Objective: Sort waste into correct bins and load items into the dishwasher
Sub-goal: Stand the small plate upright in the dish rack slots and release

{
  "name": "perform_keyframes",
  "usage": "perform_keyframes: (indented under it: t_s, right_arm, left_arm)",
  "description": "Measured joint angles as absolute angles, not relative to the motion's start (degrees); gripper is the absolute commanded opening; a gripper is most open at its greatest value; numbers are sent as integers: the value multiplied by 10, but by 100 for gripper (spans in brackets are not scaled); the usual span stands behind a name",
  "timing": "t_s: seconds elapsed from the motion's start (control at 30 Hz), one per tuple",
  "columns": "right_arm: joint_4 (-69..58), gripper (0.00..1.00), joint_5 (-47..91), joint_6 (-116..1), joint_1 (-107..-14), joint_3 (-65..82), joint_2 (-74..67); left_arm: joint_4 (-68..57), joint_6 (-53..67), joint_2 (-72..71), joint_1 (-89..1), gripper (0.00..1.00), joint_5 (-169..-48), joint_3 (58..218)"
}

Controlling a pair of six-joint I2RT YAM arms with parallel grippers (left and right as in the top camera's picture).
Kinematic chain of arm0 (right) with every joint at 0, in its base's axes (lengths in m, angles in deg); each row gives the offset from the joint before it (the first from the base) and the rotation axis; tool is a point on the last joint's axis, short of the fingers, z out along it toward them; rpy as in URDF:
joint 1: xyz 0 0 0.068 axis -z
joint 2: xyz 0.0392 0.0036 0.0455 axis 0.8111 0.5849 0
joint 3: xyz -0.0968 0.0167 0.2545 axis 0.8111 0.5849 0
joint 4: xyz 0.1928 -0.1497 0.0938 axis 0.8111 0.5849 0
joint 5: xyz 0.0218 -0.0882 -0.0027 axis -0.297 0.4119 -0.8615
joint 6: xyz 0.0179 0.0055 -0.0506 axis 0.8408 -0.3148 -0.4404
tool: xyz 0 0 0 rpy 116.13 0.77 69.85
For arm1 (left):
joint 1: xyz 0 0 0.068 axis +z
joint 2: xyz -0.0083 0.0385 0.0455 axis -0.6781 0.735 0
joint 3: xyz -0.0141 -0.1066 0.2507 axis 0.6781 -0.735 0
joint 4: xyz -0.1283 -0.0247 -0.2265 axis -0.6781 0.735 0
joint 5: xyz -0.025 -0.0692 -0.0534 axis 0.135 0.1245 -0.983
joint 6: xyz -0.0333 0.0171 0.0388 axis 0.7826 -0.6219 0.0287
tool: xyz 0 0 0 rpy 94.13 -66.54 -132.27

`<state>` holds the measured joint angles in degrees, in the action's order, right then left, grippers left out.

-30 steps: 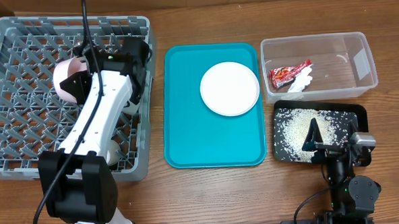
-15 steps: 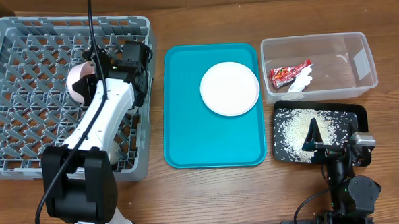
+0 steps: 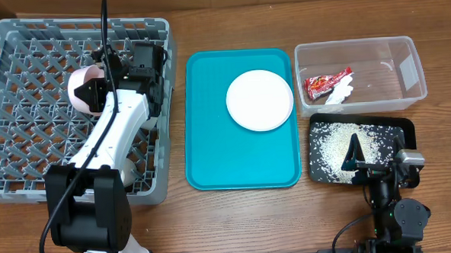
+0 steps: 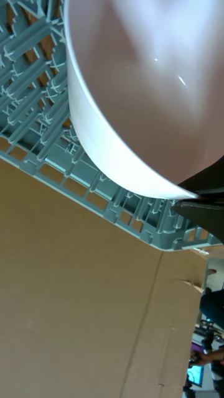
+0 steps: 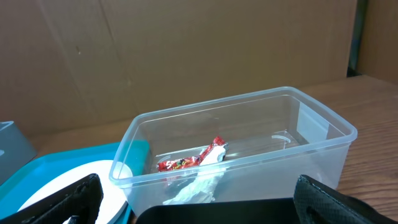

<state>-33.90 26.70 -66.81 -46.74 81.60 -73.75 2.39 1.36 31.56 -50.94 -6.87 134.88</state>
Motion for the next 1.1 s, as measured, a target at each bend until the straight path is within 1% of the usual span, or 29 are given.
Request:
perform_keyframes:
  t_s: [0.43,0.53,0.6,0.63,0.73,0.77,0.9,1.1]
  right_arm:
    - [-339,100,267,-668,-467,816,-737]
    - [-339,100,267,-668,-467,816,-737]
    - [-339,100,267,-668,-467,816,-737]
    - [-339,100,267,-668,-467,816,-737]
    - [-339,100,267,-668,-467,816,-737]
    - [-339,100,267,-668,-467,816,-737]
    - [-339,100,267,-668,-467,816,-737]
    - [-339,100,267,-668,-467,816,-737]
  left_arm:
    - [18,4,316,-510,4,-123,1332]
    - [14,6,316,-512,9,-124,1321]
    - [15,5,316,-515,14,-124,1317]
    - [16,4,316,-519,14,-125,1314]
    - [22,4,316,-528,11,-126,1308]
    - [23,3,316,-534,4,-121,1307]
    - [24,1,316,-556,4,-88,1307]
    - [31,-3,316,-558,4,-84,1307]
